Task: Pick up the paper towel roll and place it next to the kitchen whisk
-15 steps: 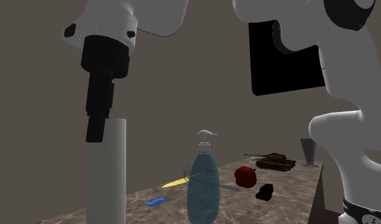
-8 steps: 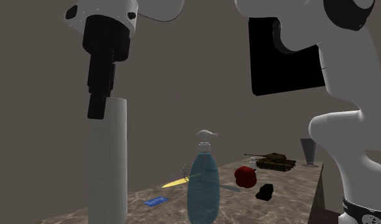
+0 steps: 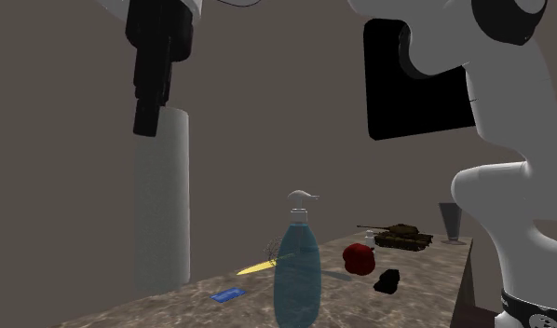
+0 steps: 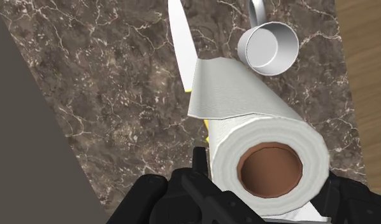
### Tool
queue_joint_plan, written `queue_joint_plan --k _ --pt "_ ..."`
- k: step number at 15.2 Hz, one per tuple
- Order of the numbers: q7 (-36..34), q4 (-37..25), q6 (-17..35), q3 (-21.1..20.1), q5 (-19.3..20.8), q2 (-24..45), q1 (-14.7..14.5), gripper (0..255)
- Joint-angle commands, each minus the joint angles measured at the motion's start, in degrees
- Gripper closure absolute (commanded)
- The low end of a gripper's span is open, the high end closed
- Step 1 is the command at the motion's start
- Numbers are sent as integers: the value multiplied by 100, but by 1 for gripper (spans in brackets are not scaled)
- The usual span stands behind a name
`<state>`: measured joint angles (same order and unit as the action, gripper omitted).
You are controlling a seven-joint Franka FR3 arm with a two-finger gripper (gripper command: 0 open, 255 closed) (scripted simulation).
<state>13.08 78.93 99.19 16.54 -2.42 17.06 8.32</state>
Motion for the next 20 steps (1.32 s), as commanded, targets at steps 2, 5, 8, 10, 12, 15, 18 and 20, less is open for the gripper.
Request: queue_joint_plan --k 2,5,8,10,12,15,18,20 --pt "20 -355 -275 5 -25 85 33 255" --pt "33 -694 -542 8 -46 157 61 255" --pt "150 -137 -402 69 50 -275 80 255" --pt "267 350 -295 131 147 -672 112 255" --pt "388 776 -218 194 243 -1041 158 255" --pt "577 1324 -149 293 390 -1553 246 255" --pt "779 1781 -126 399 537 -2021 354 255" --pt "922 2041 -131 476 636 -2312 433 255"
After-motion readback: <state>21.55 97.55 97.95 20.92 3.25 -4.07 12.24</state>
